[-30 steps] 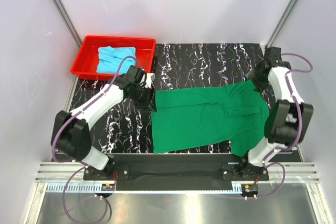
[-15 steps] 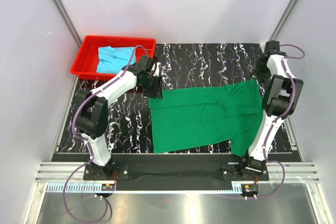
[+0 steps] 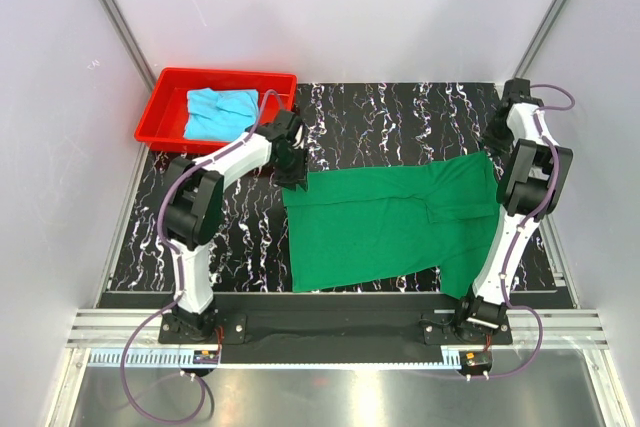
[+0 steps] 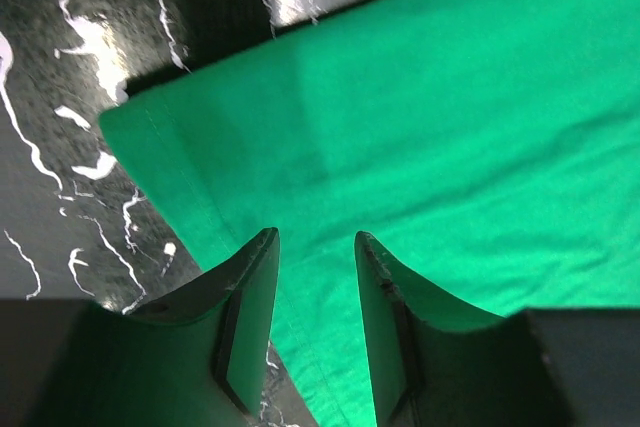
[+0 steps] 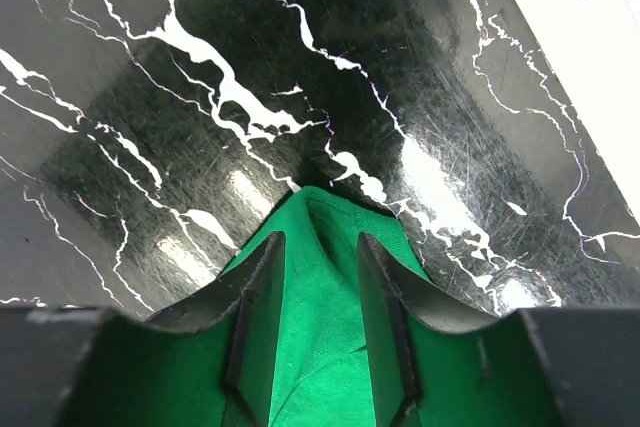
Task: Fold and stack the t-shirts
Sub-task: Fold the tshirt
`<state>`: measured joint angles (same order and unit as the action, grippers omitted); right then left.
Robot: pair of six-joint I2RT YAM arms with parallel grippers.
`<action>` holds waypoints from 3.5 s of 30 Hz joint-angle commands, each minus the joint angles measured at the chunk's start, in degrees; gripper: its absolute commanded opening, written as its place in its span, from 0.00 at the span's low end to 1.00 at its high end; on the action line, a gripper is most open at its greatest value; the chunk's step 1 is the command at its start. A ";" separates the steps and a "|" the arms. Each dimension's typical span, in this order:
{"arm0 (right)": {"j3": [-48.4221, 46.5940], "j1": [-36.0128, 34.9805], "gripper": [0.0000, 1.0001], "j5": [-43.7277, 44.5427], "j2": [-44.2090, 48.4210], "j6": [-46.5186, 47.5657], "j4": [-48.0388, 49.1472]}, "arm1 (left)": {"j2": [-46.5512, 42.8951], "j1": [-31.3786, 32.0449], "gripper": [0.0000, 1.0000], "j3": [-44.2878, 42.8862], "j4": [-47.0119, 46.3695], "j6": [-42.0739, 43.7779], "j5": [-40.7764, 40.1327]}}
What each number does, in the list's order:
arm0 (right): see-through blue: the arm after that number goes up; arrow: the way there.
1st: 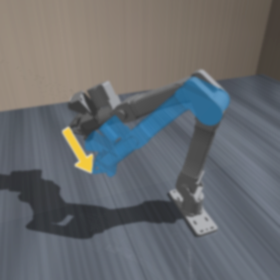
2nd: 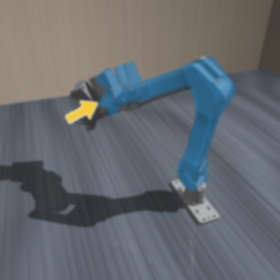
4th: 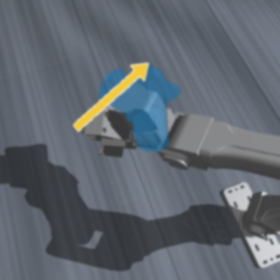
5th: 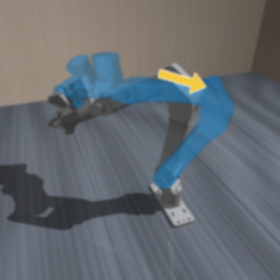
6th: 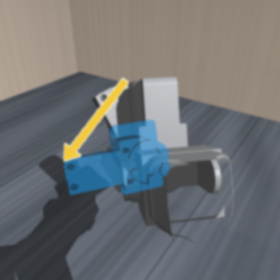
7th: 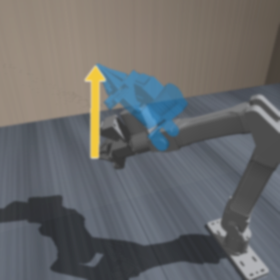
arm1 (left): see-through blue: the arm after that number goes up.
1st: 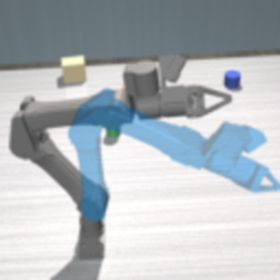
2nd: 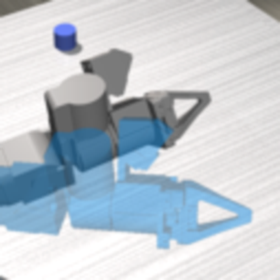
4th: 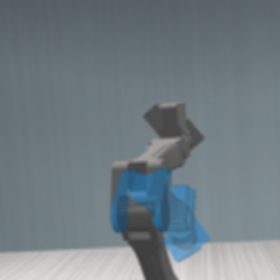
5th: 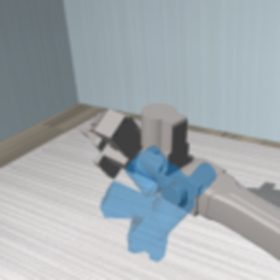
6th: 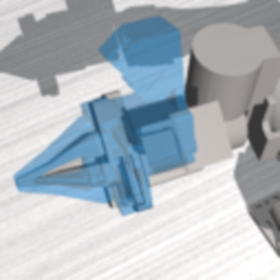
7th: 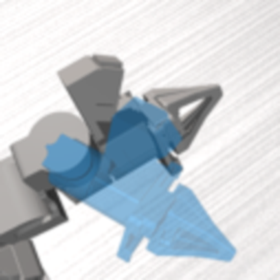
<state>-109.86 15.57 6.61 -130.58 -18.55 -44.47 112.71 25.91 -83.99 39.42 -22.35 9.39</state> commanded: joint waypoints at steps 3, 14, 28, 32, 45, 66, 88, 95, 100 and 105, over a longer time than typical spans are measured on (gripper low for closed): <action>1.05 0.42 0.41 -0.37 0.59 0.88 1.40 | 1.64 -0.16 0.42 -2.32 -0.84 -1.03 -2.36; 2.37 1.04 0.11 6.74 -0.20 -3.86 4.65 | 2.87 -0.25 0.42 -1.71 -0.57 -1.47 -4.64; -2.01 1.74 0.00 9.48 -4.93 -14.15 7.82 | 5.59 -0.51 0.42 1.28 -1.54 -2.79 -6.22; -9.56 1.65 0.00 7.63 -9.59 -14.24 7.03 | 6.38 -0.77 0.42 1.02 -2.07 -3.49 -6.84; -25.40 0.25 0.24 4.73 -15.58 -12.92 1.33 | 1.40 0.80 0.60 -5.58 -0.49 -2.44 -9.21; 21.77 7.63 0.64 3.16 28.88 -3.34 -0.45 | -33.35 17.23 0.43 30.72 -5.93 -5.68 3.79; 40.87 13.78 0.41 2.44 38.48 0.97 -0.53 | -23.59 28.49 0.43 36.79 -13.67 -20.01 -1.92; 40.69 14.92 0.43 3.14 37.07 1.41 -0.88 | -18.93 28.49 0.36 32.75 -11.66 -19.49 -1.92; 39.64 15.63 0.44 4.02 36.46 1.76 -1.15 | -20.07 28.49 0.31 34.06 -10.15 -19.75 -2.18; 40.33 15.89 0.44 4.38 35.93 1.84 -0.88 | -19.89 28.49 0.06 35.20 -8.49 -19.84 -3.41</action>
<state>-68.58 31.07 9.58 -94.70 -17.56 -46.13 92.62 54.22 -50.11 28.38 -42.54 8.36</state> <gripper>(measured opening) 0.438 0.131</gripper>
